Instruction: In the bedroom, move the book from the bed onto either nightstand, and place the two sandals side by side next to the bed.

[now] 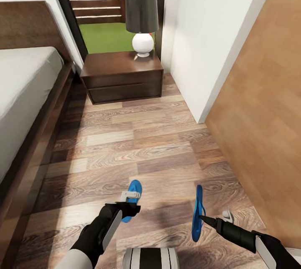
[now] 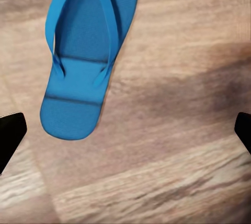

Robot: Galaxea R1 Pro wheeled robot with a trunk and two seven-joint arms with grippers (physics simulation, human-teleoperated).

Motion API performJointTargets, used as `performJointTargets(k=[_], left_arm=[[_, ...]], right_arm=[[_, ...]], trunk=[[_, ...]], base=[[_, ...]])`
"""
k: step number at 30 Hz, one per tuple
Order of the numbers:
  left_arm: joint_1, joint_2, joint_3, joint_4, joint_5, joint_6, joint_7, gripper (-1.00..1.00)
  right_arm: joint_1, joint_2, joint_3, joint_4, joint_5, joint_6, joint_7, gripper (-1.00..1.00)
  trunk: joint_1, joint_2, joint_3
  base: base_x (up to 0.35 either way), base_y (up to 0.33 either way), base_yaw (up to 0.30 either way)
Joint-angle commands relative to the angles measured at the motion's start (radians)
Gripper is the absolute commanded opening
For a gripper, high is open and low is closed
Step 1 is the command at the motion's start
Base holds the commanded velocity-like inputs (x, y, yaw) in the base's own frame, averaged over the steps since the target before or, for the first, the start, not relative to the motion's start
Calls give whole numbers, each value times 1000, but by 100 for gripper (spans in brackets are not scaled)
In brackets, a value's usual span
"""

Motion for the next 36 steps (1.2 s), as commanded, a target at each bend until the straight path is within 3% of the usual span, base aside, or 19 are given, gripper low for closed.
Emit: performJointTargets(k=[1,36], left_arm=[[0,0,-3,-1,10,4,8,100],[0,3,-3,0,6,-10,54,100]], right_arm=[[0,0,-1,0,-6,8,0,-100],[-1,0,2,0,-7,5,2,-100]], trunk=[[0,-1,-5],[0,-1,-5]], base=[[0,0,0],[0,0,0]])
